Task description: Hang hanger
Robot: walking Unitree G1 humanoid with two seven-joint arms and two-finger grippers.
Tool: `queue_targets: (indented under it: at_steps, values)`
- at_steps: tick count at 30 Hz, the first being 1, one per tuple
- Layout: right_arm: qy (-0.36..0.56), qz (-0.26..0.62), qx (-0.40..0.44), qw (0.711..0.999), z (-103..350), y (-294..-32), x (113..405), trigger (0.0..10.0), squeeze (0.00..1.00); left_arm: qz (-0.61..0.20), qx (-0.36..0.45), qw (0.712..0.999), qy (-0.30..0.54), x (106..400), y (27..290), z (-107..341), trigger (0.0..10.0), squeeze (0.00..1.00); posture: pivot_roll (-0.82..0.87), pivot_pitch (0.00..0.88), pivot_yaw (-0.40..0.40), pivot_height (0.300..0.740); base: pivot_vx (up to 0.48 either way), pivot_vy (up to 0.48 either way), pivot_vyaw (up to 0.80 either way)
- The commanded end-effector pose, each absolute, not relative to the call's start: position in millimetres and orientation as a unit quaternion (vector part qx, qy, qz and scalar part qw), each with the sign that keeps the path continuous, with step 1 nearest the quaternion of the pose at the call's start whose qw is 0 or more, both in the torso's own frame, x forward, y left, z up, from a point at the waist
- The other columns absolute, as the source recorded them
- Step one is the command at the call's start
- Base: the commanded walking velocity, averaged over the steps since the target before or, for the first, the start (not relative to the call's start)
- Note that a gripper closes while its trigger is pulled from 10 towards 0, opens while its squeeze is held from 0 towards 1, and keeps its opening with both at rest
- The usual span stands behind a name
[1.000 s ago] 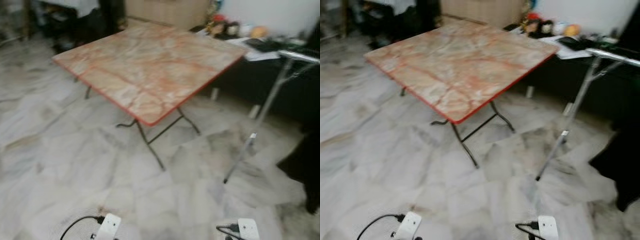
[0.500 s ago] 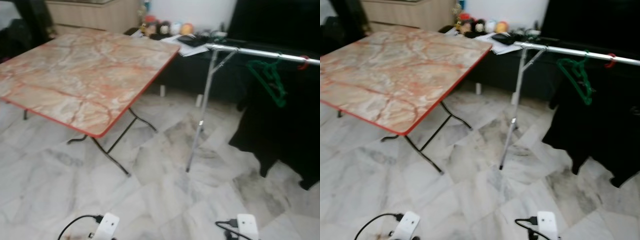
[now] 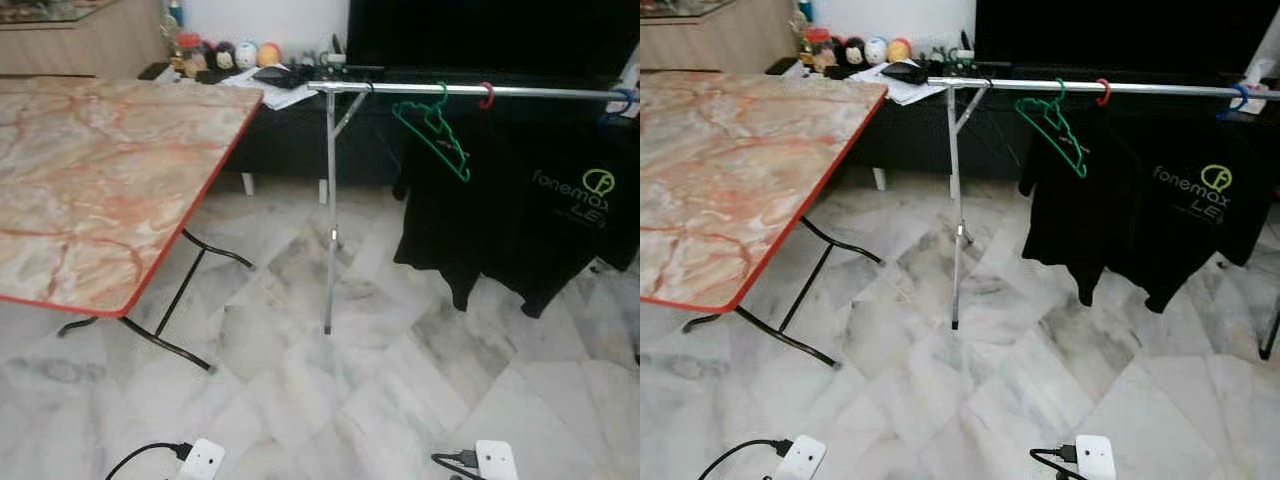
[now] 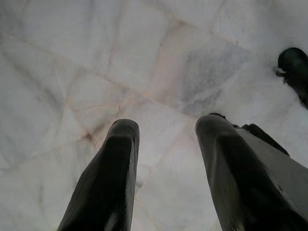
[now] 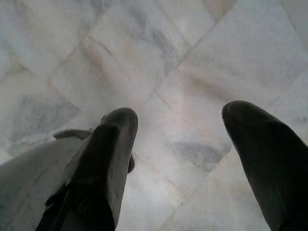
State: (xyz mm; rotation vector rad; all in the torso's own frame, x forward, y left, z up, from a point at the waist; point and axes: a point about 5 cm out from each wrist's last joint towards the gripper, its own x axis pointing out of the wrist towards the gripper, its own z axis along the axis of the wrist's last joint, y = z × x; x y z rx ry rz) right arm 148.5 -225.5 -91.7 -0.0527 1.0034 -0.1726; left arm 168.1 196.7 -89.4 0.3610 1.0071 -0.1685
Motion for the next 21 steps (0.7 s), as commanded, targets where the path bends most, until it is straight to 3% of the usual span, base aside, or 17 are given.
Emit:
queue_targets:
  at_steps: [1,4,16,21]
  values:
    - [0.479,-0.092,-0.015,0.873,-91.9,-224.8,148.6,10.0,0.00,-0.086,0.184,0.851,0.484,163.5,201.5,-90.6,10.0,0.00,-0.15,0.000,0.042,0.740,0.000,0.000,-0.77]
    - [0.480,-0.093,-0.014,0.872,-92.0,-224.9,148.4,10.0,0.00,-0.084,0.184,0.850,0.486,163.2,201.1,-90.8,10.0,0.00,-0.15,0.000,0.041,0.740,0.000,-0.480,-0.77]
    - [0.481,-0.091,-0.014,0.872,-92.2,-225.0,147.9,10.0,0.00,-0.081,0.170,0.853,0.488,164.2,187.7,-92.7,10.0,0.00,-0.15,0.000,0.037,0.740,0.000,0.000,-0.77]
    - [0.479,-0.088,-0.021,0.873,-91.9,-224.7,148.2,10.0,0.00,-0.031,0.106,0.862,0.496,167.7,186.4,-91.9,10.0,0.00,-0.15,0.000,0.036,0.740,0.000,0.000,-0.46]
